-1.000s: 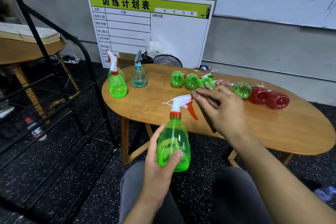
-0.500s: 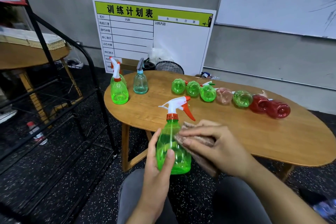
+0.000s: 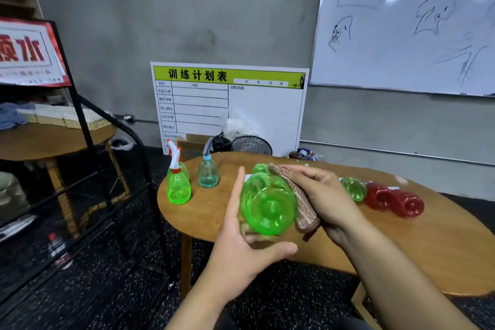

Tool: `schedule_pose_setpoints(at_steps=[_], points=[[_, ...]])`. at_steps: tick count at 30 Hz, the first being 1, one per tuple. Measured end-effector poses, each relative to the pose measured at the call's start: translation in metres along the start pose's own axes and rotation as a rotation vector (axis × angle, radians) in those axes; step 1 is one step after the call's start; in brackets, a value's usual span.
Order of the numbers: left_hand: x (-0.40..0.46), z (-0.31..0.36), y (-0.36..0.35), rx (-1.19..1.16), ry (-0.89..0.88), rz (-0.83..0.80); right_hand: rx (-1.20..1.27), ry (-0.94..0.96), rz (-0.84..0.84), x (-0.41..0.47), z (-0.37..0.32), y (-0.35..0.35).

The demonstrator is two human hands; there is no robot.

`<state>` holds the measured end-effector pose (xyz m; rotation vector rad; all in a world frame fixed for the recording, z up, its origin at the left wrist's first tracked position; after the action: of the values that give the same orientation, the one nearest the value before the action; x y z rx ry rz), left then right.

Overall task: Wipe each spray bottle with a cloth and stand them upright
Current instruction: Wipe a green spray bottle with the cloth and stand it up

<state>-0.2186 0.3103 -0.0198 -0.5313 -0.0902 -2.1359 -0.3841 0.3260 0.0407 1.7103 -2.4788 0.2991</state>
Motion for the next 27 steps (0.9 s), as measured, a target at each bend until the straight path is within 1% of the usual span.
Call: schedule_pose_setpoints(at_steps=[1,3,4,6,8,9,11,12,14,16,17,19,22,27], points=[[0.007,0.01,-0.003,0.061,-0.036,0.01,0.049,-0.013,0.013,0.001,-0.006,0.002],[0.023,0.033,-0.008,0.218,-0.144,0.058,0.078,0.029,0.044,0.001,-0.026,0.007],[0.032,0.045,-0.01,0.29,-0.199,0.087,0.051,0.085,0.072,-0.001,-0.039,0.012],[0.047,0.062,-0.011,0.392,-0.269,0.137,-0.059,0.268,0.145,-0.012,-0.067,0.021],[0.059,0.081,-0.014,0.409,-0.316,0.19,-0.196,0.541,0.169,-0.031,-0.102,0.027],[0.063,0.089,-0.016,0.394,-0.331,0.205,-0.305,0.675,0.169,-0.042,-0.118,0.027],[0.069,0.102,-0.023,0.352,-0.333,0.205,-0.602,0.866,0.19,-0.056,-0.134,0.024],[0.071,0.107,-0.027,0.338,-0.332,0.201,-0.726,0.919,0.229,-0.059,-0.138,0.026],[0.073,0.115,-0.034,0.366,-0.331,0.197,-0.855,0.946,0.347,-0.06,-0.145,0.033],[0.073,0.119,-0.04,0.447,-0.348,0.205,-0.885,0.959,0.432,-0.06,-0.151,0.038],[0.073,0.121,-0.044,0.467,-0.357,0.207,-0.886,0.977,0.447,-0.06,-0.154,0.038],[0.073,0.124,-0.051,0.473,-0.351,0.199,-0.881,1.001,0.427,-0.059,-0.16,0.03],[0.077,0.128,-0.057,0.454,-0.342,0.194,-0.902,1.018,0.355,-0.058,-0.163,0.014],[0.084,0.138,-0.047,0.441,-0.362,0.217,-0.992,1.044,0.213,-0.067,-0.159,0.007]])
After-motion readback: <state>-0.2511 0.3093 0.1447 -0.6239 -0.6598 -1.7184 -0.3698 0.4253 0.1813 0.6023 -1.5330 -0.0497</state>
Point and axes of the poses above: each hand's wrist, its own x-axis towards the middle knuckle, its own y-axis out of the back of the hand, z = x × y, the point moved 6 cm from there along x, towards the middle knuckle, and after that the axes turned 3 degrees about -x, right-handed, at the moved point
